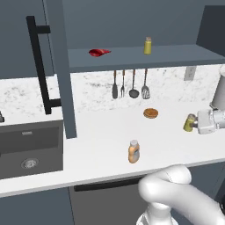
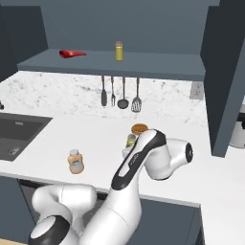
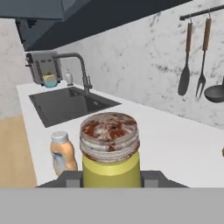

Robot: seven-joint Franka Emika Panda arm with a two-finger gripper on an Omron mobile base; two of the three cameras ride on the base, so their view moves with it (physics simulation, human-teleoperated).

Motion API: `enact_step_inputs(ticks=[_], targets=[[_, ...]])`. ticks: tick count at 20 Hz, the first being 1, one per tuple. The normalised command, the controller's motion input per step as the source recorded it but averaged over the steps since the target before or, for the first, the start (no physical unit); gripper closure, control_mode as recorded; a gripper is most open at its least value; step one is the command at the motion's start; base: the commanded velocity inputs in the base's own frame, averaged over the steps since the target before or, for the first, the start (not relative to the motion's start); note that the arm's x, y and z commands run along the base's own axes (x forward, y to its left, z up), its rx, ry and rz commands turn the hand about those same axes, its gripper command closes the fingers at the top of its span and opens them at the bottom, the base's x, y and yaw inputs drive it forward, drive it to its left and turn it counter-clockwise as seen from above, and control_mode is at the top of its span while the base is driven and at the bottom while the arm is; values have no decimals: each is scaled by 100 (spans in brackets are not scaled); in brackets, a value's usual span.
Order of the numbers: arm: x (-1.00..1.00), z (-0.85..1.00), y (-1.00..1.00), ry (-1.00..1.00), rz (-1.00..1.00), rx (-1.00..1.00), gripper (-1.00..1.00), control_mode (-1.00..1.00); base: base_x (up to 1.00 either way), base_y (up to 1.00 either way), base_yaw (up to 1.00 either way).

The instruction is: Put the shaker and condiment bottle from the counter next to their counterparts in the cabinet.

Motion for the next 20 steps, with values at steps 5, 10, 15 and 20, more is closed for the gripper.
enact_step_inputs(ticks=[5, 10, 15, 20], targets=[[-39, 59, 43, -4, -13, -3, 100, -100, 0, 0, 0], [-28, 86, 17, -1, -12, 0, 100, -100, 0, 0, 0], [-12, 93, 15, 1, -15, -2, 100, -100, 0, 0, 0], [-7, 92, 2, 0, -15, -2, 100, -100, 0, 0, 0]])
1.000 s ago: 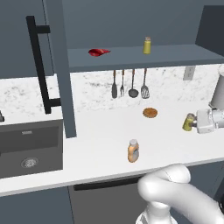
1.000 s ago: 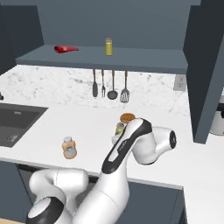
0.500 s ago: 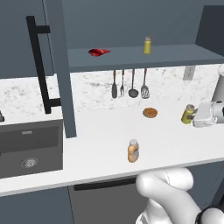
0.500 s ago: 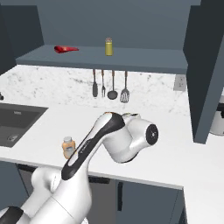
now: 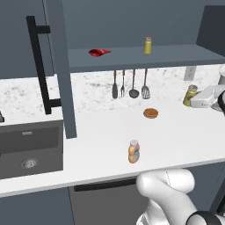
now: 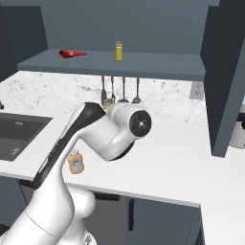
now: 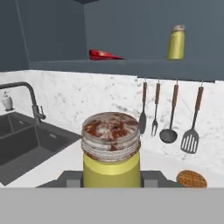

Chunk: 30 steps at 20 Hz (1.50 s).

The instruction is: Put the shaker and condiment bottle from the counter next to their counterparts in the cabinet.

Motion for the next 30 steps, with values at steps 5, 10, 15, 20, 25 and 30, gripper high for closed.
enact_step_inputs(ticks=[5, 10, 15, 20, 25, 30], targets=[[-2, 76, 0, 0, -13, 0, 100, -100, 0, 0, 0], [0, 62, 0, 3, -10, 0, 100, -100, 0, 0, 0], [0, 68, 1, 1, -6, 0, 100, -100, 0, 0, 0], [-1, 15, 19, 0, 0, -5, 100, -100, 0, 0, 0], [3, 45, 0, 0, -3, 0, 100, -100, 0, 0, 0], [23, 0, 2, -4, -5, 0, 100, -100, 0, 0, 0]])
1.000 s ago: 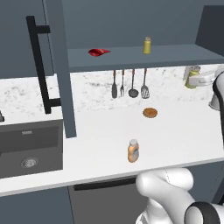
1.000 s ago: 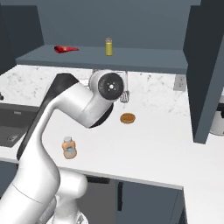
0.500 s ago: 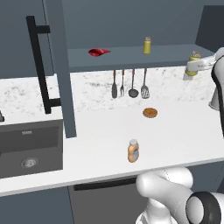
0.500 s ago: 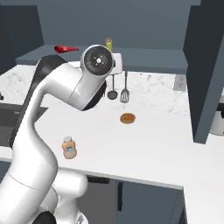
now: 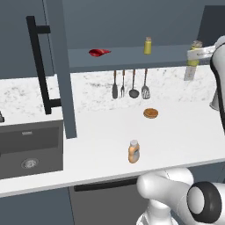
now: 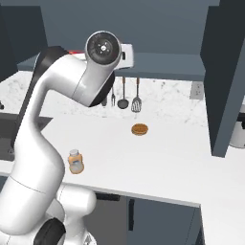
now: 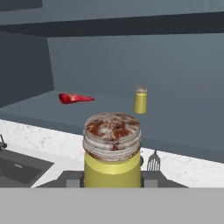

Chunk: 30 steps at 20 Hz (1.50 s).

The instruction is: Put the shaker and condiment bottle from the counter next to their counterparts in the cabinet.

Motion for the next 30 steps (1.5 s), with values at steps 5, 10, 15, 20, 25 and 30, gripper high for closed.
enact_step_inputs(ticks=[5, 10, 15, 20, 25, 30], targets=[[26, 0, 3, -9, -4, 0, 100, -100, 0, 0, 0], [32, -22, 15, -8, -2, -4, 100, -100, 0, 0, 0], [44, -7, 5, 0, -1, -1, 100, -100, 0, 0, 0], [46, 0, 0, 0, -1, 0, 100, -100, 0, 0, 0], [58, -1, 0, 12, -1, 0, 100, -100, 0, 0, 0], [45, -4, -5, 2, 0, 0, 100, -100, 0, 0, 0]])
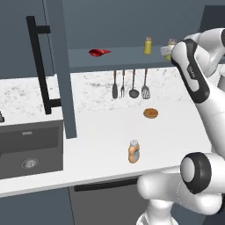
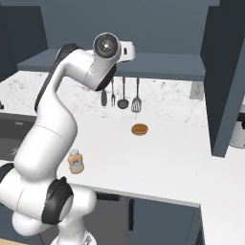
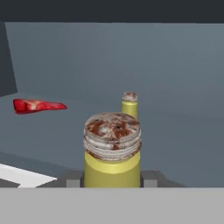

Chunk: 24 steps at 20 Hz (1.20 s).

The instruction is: Put the shaker and condiment bottle from the counter next to their counterparts in the cabinet.

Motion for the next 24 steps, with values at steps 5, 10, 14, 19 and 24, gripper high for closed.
enact_step_inputs(ticks=[5, 10, 14, 19, 24], targets=[[37, -33, -7, -6, 0, 0, 100, -100, 0, 0, 0], [49, -13, -10, 0, 0, 0, 100, -100, 0, 0, 0], [54, 0, -12, 1, 0, 0, 100, -100, 0, 0, 0], [50, -1, -17, 3, 0, 0, 100, -100, 0, 0, 0], [60, -12, -15, 1, 0, 0, 100, -100, 0, 0, 0]])
